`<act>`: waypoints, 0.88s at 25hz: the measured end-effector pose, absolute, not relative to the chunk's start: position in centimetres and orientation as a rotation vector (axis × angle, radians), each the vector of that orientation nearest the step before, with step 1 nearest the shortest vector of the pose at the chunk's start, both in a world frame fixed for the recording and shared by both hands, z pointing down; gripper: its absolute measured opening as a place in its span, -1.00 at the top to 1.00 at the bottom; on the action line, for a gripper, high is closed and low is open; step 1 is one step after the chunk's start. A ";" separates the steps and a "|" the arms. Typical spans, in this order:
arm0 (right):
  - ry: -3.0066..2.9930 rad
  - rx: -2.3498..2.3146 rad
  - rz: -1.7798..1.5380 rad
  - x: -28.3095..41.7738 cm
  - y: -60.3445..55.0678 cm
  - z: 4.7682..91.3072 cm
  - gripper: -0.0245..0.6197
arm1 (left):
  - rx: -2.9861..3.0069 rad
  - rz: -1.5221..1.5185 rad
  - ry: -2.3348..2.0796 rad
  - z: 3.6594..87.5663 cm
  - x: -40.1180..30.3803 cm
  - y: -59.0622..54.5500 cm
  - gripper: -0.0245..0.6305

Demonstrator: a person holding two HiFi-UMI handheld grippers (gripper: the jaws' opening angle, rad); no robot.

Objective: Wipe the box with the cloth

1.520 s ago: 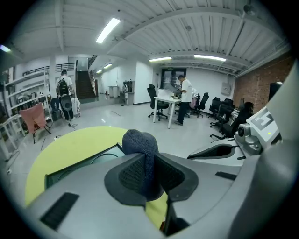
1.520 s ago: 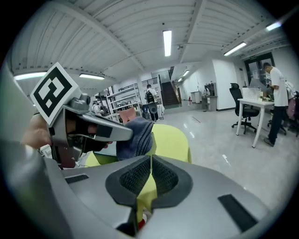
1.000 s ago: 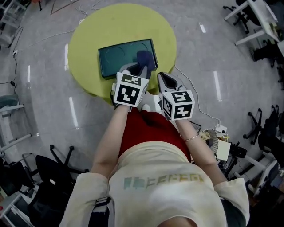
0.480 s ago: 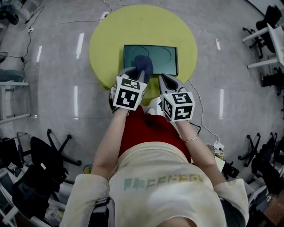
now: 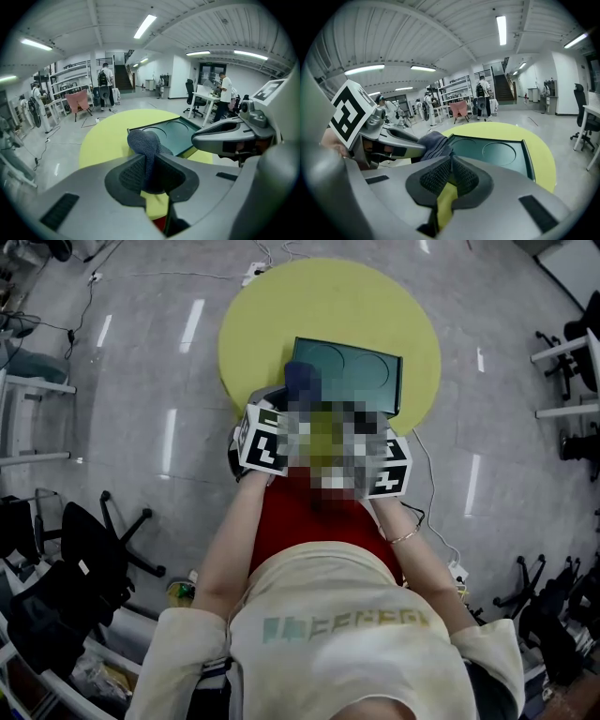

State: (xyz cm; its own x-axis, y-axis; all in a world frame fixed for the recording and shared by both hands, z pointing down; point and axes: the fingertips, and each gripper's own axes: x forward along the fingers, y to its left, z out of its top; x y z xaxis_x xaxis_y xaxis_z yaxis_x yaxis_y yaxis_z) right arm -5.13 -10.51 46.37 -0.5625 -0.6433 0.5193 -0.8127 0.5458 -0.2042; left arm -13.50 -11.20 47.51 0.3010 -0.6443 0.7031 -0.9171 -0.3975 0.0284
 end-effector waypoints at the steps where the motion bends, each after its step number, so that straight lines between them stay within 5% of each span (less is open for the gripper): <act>1: -2.405 1.181 0.604 -5.5 -10.5 46.3 0.80 | 2.140 0.861 -1.401 47.5 -13.9 -11.1 0.71; 22: -2.477 1.218 0.530 -3.4 -7.4 42.9 0.80 | 2.034 0.824 -1.707 44.4 -20.6 -5.9 0.71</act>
State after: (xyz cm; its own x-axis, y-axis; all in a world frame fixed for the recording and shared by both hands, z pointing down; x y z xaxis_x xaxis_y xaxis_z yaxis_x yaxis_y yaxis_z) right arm -3.44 -7.37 42.95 -0.5803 -0.6818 0.4454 -0.8044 0.5655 -0.1823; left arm -20.61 -5.93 44.43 0.1004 -0.7644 0.6368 -0.9741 -0.2058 -0.0935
